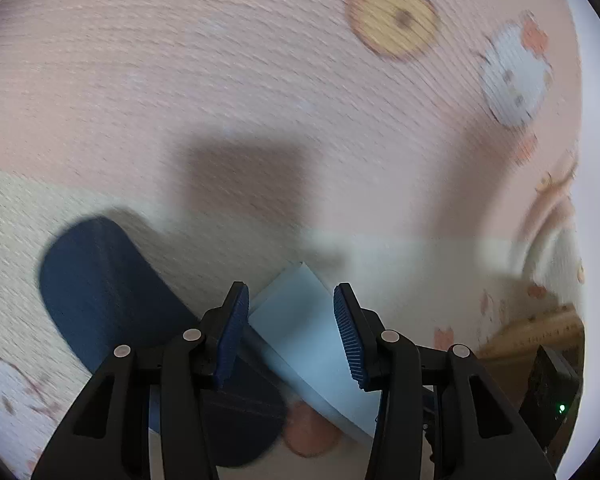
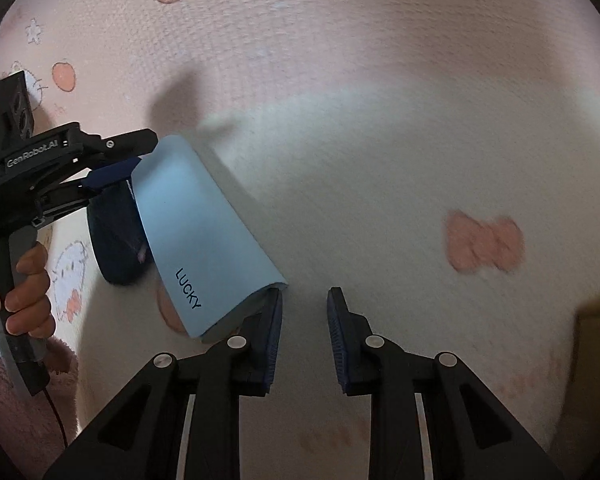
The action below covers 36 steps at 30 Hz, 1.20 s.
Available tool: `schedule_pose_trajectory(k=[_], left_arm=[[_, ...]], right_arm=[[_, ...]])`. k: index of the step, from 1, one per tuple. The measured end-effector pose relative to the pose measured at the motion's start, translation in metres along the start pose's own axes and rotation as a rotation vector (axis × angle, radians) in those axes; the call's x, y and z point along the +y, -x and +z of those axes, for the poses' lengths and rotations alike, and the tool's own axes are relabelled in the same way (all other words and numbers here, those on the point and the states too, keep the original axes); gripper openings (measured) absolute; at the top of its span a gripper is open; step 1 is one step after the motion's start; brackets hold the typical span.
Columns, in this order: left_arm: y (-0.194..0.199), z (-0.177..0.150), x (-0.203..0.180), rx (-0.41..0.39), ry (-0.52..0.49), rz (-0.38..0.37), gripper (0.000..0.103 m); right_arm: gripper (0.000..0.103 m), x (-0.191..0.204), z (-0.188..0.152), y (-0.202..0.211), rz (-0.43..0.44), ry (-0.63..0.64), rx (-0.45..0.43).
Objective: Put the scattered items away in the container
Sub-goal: 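Move both grippers to the light blue LUCKY case beside the denim pouch, then close both grippers on the light blue LUCKY case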
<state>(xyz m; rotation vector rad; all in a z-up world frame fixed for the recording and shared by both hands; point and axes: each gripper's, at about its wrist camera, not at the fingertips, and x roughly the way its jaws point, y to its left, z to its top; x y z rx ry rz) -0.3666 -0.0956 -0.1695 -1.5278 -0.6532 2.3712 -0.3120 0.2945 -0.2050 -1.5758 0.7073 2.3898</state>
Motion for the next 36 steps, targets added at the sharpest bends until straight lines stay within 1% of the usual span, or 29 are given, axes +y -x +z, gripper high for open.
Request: schedule_pose_trajectory(k=[5,10,17,20,22,23,25,27,29,30,32,34,35,36], left_arm=[[-0.005,-0.02,-0.023,0.042,-0.039,-0.037,0.048],[-0.011,-0.041,-0.042,0.06,-0.038,-0.072,0.048],[-0.016,-0.071,-0.063,0.118,-0.06,-0.125,0.048],[-0.02,-0.082,-0.074,0.134,-0.071,-0.134,0.048],[-0.019,-0.088,-0.078,0.149,-0.074,-0.14,0.048],[-0.018,-0.091,-0.079,0.156,-0.073,-0.134,0.048],[-0.01,-0.095,-0.077,0.143,-0.062,-0.114,0.048],[-0.004,-0.097,-0.075,0.139,-0.044,-0.121,0.048],[0.003,-0.099,-0.076,0.124,-0.019,-0.137,0.049],[0.005,-0.101,-0.077,0.12,-0.008,-0.139,0.049],[0.009,-0.108,-0.075,0.12,0.015,-0.137,0.05],[0.008,-0.116,-0.073,0.134,0.037,-0.146,0.054],[0.006,-0.12,-0.071,0.147,0.051,-0.153,0.059],[0.005,-0.124,-0.07,0.16,0.067,-0.168,0.061]], right_arm=[[0.021,-0.018,-0.026,0.017,-0.044,-0.029,0.023],[0.021,-0.034,-0.049,0.031,-0.062,-0.057,0.038],[0.021,-0.04,-0.086,0.052,-0.179,0.012,0.063],[0.021,-0.041,-0.099,0.059,-0.199,0.03,0.076],[0.021,-0.042,-0.108,0.066,-0.187,0.027,0.084],[0.021,-0.042,-0.11,0.069,-0.181,0.025,0.086],[0.022,-0.042,-0.116,0.081,-0.187,0.019,0.076],[0.03,-0.044,-0.119,0.092,-0.194,0.028,0.057],[0.059,-0.044,-0.123,0.105,-0.187,0.053,0.026],[0.063,-0.044,-0.126,0.111,-0.182,0.063,0.005],[0.065,-0.035,-0.132,0.118,-0.176,0.089,-0.028],[0.067,-0.032,-0.129,0.121,-0.175,0.109,-0.024],[0.067,-0.031,-0.125,0.119,-0.172,0.114,-0.017],[0.067,-0.029,-0.123,0.117,-0.166,0.116,-0.012]])
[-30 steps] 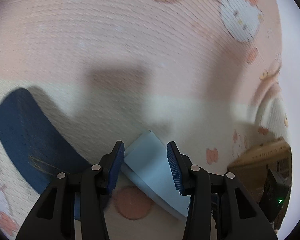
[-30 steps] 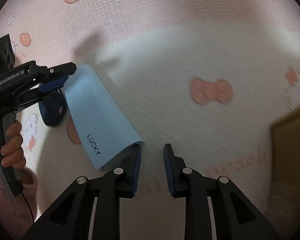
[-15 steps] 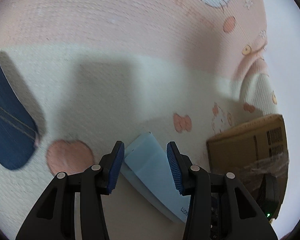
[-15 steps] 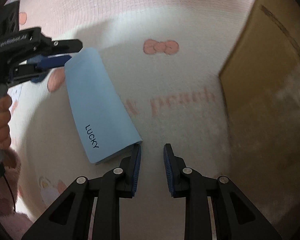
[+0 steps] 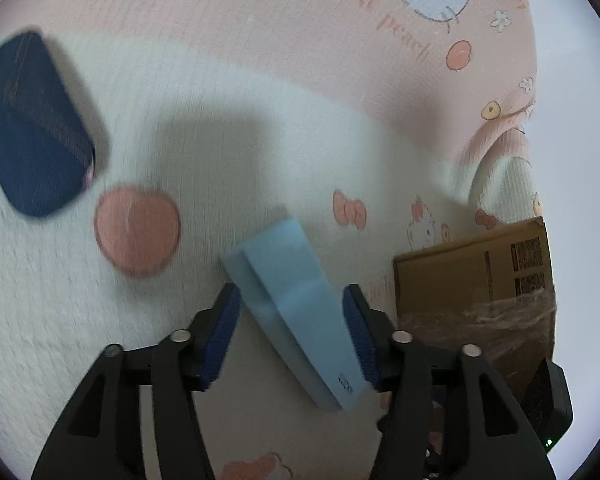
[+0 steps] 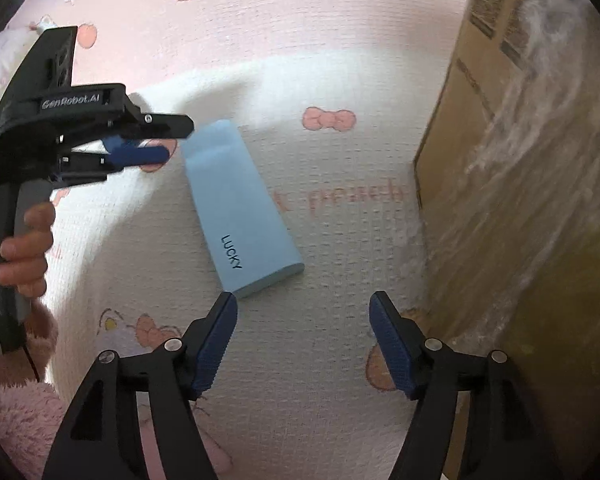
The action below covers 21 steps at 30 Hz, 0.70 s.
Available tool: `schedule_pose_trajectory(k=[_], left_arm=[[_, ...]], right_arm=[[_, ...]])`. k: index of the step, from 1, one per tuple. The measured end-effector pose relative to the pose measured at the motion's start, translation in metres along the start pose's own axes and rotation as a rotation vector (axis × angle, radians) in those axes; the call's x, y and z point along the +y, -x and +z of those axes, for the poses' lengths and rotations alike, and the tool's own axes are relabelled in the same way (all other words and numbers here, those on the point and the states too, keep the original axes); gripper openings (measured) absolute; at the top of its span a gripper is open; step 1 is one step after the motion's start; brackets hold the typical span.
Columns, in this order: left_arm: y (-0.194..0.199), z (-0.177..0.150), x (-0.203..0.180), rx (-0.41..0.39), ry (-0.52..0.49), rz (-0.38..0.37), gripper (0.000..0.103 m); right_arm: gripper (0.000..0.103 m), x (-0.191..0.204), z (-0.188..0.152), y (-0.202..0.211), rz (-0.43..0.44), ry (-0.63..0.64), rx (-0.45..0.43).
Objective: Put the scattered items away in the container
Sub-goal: 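Close both grippers on the light blue LUCKY case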
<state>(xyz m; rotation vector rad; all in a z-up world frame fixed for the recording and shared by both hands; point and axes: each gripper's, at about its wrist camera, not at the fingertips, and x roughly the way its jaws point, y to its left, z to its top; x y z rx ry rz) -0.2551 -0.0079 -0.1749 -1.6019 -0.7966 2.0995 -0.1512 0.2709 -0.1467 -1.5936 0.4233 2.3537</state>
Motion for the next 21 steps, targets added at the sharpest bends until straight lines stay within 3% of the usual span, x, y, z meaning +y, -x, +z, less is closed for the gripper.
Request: schedule_pose_trajectory(k=[7,12,15,21], left_arm=[[-0.012,-0.008,0.01,0.044,0.069,-0.088,0.061],[-0.018,-0.005,0.01,0.057,0.047,-0.081,0.039],[-0.018,-0.003,0.015,0.064,0.047,-0.098,0.033],[-0.02,0.001,0.026,0.087,0.108,-0.16,0.033]], right_arm=[[0.067,0.02,0.015,-0.021,0.092,0.001,0.018],[0.067,0.027,0.034,-0.042,0.122,0.022,0.038],[0.067,0.03,0.042,-0.054,0.156,0.027,0.058],[0.068,0.035,0.057,-0.078,0.174,0.041,0.08]])
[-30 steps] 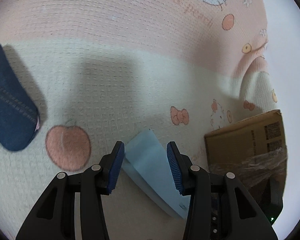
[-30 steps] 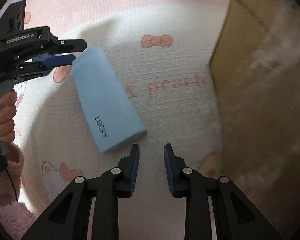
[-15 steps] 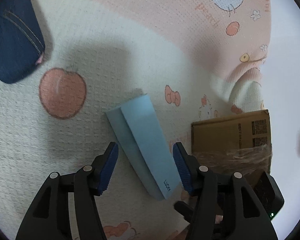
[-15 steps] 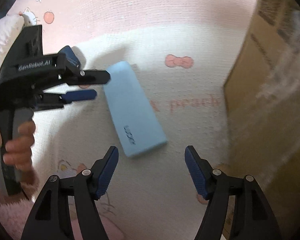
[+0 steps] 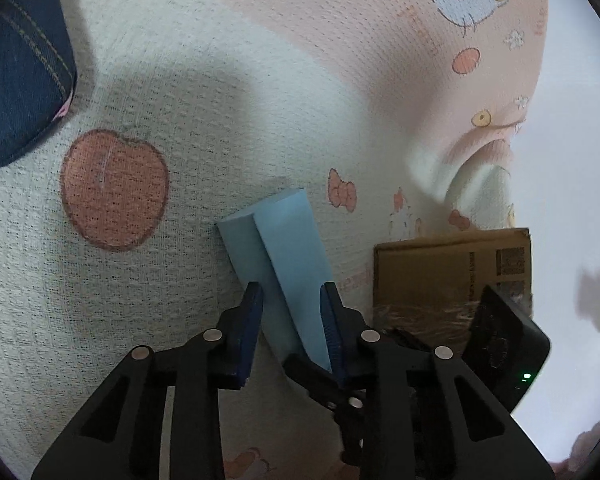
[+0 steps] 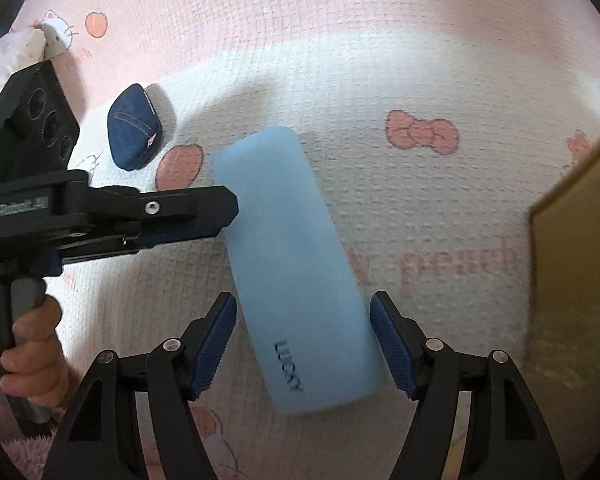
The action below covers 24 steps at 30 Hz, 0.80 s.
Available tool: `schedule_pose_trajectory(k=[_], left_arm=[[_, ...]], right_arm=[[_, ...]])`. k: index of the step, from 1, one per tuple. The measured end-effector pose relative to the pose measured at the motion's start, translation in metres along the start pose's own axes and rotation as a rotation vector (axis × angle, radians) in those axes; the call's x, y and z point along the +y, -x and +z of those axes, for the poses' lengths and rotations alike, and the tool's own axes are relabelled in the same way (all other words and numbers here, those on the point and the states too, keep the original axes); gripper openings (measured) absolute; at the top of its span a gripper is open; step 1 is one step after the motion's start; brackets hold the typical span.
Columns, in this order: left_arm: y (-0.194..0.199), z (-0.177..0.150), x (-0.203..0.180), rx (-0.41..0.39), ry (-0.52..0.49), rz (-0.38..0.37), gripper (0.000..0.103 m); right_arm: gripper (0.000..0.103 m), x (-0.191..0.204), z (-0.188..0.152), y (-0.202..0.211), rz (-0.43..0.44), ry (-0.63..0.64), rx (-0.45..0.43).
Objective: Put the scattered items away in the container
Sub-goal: 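Close both grippers on the light blue LUCKY case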
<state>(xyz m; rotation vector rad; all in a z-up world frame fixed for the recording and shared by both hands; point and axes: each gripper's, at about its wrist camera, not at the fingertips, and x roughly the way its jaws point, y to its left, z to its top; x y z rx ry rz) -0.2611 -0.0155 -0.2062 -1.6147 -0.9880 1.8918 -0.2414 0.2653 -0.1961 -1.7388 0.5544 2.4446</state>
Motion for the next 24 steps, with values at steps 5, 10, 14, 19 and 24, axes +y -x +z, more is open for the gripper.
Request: schedule_pose_trajectory(k=[5,10,14,19,24], left_arm=[[0.001,-0.003,0.014,-0.003,0.075,0.023,0.04],[-0.007,0.002,0.018,0.002,0.118,-0.03,0.04],[-0.012,0.002,0.008,0.0,0.077,0.001,0.038],[-0.008,0.0,-0.001,0.001,0.059,-0.023,0.029],[0.004,-0.003,-0.027,-0.018,-0.003,-0.07,0.027]], right_arm=[[0.068,0.003,0.005,-0.007,-0.003,0.015,-0.005],[0.068,0.006,0.006,-0.009,-0.008,0.031,-0.025],[0.066,0.009,0.008,-0.008,-0.033,0.049,-0.037],[0.06,0.01,0.003,0.001,-0.038,0.037,-0.051],[0.059,0.017,0.002,0.023,-0.064,0.049,-0.093]])
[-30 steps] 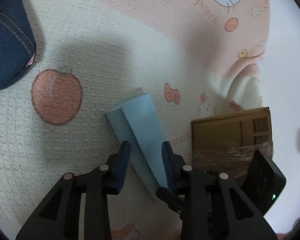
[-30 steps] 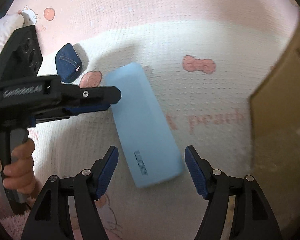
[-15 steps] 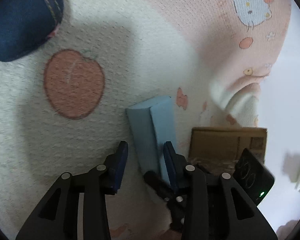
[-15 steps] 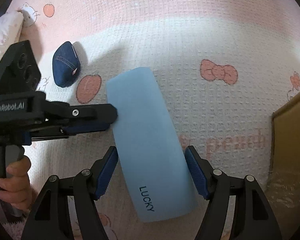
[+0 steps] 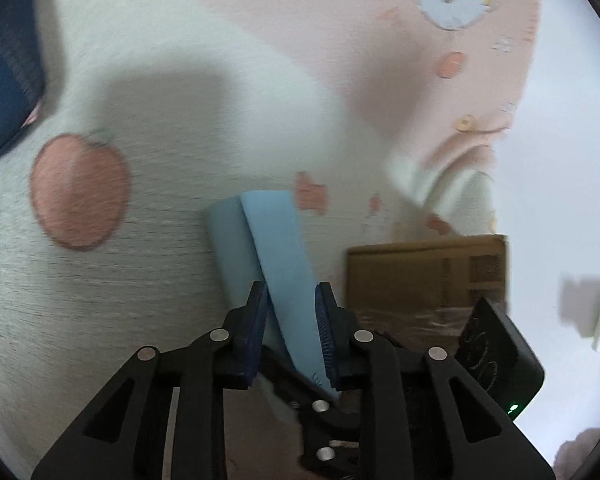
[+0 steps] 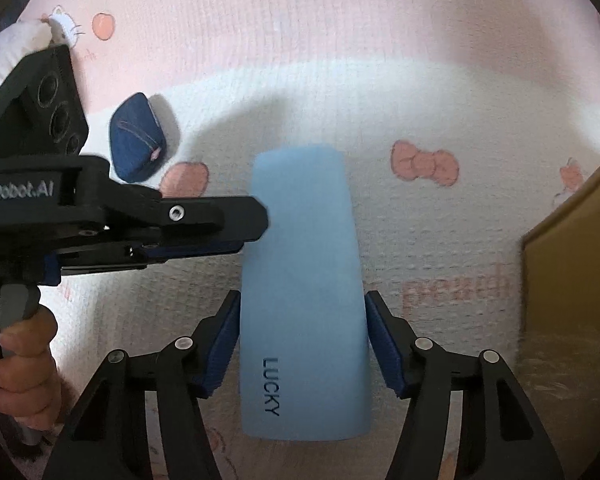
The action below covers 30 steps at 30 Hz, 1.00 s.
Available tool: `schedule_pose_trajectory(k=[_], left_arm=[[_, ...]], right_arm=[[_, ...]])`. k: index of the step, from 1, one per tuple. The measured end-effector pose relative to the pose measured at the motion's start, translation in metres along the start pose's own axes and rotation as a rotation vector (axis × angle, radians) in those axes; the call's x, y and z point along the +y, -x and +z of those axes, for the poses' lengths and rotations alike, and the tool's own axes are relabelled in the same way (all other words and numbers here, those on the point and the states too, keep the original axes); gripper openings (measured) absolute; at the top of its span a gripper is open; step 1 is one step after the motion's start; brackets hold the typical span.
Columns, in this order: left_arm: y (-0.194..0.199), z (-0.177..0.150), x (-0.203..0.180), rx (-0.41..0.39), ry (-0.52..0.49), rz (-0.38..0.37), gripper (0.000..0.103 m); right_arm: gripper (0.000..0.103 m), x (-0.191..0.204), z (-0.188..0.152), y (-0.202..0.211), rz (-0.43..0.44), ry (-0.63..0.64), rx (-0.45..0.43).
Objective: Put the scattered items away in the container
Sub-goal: 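Close both grippers on the light blue LUCKY case, then lift the LUCKY case with both grippers and carry it over the cardboard box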
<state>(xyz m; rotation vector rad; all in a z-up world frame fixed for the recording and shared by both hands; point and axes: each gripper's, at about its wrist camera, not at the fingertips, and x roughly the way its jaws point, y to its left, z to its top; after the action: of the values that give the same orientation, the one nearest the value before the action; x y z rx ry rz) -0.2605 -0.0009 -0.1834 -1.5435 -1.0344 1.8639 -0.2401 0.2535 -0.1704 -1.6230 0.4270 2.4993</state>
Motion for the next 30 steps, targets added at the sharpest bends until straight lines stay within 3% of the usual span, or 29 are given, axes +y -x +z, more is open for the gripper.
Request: schedule_pose_trajectory(k=[4,9,19,23,30], left_arm=[[0.015,-0.001,-0.021,-0.039,-0.071,0.009,0.027],[0.036,-0.009,-0.041,-0.087,-0.097,-0.064,0.026],[0.062,-0.029,-0.097,-0.139,-0.217,-0.139,0.026],[0.065,-0.031,-0.123,-0.147,-0.248,-0.188,0.026],[0.053,-0.037,-0.195,-0.143,-0.385,-0.241,0.026]], right_arm=[[0.059,0.002,0.005,0.031,-0.005,-0.012,-0.066],[0.059,0.003,0.0,0.069,-0.033,0.012,-0.129],[0.059,0.012,0.008,0.122,-0.089,0.037,-0.25],[0.059,0.003,0.001,0.147,-0.12,0.045,-0.302],[0.059,-0.029,-0.003,0.203,-0.171,0.02,-0.396]])
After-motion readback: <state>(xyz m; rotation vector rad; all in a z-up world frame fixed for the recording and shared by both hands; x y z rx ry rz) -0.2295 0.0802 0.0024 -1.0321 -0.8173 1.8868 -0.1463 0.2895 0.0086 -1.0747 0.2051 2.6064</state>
